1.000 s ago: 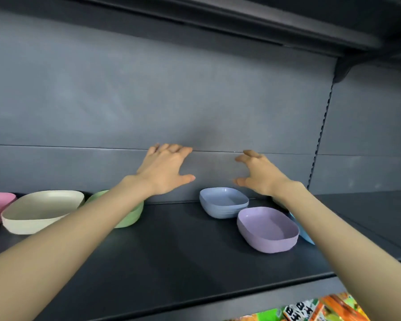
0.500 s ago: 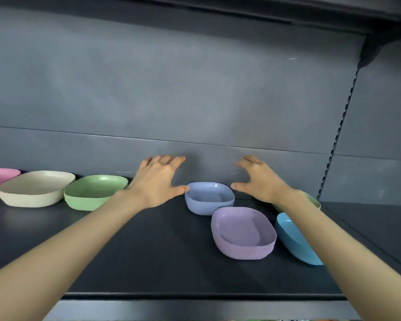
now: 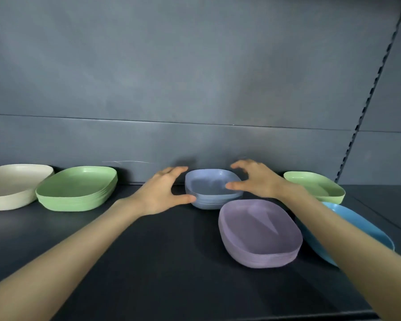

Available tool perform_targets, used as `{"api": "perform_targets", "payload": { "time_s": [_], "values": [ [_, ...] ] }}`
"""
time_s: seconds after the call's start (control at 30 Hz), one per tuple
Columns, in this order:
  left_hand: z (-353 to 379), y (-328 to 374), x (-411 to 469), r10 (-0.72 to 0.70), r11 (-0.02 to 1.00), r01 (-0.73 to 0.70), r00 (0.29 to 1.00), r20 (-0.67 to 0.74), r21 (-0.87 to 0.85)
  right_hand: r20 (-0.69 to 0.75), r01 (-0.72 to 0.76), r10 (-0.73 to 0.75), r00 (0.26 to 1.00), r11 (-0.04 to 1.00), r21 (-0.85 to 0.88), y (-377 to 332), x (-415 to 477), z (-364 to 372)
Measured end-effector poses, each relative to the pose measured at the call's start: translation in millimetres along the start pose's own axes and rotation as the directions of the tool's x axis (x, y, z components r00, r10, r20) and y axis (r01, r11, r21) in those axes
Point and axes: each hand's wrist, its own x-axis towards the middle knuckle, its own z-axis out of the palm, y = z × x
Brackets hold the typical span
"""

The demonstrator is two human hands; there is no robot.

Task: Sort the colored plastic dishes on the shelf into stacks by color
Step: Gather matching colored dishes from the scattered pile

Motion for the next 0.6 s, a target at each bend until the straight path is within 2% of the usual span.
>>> {"api": "perform_targets", "payload": {
  "time_s": [0.2, 0.4, 0.6],
  "values": [
    [19.1, -11.4, 10.9, -0.071, 0.965, 0.09, 0.994, 0.085, -0.246, 0.111, -0.095, 0.081, 0.991, 0.988, 0.124, 8.3, 12.6, 8.8],
    [31.1, -10.8, 18.6, -0.058, 0.89, 0.11, 0.99, 0.128, -0.443, 0.212, -0.136, 0.092, 0.973, 0.969, 0.204, 15.5, 21.3, 10.8],
    [39.4, -12.8, 21.4, -0.04, 0.798, 0.098, 0.993, 0.111, -0.594, 0.254, -0.143, 0.048, 0.966, 0.919, 0.368, 21.8, 17.7, 8.8]
  ]
}}
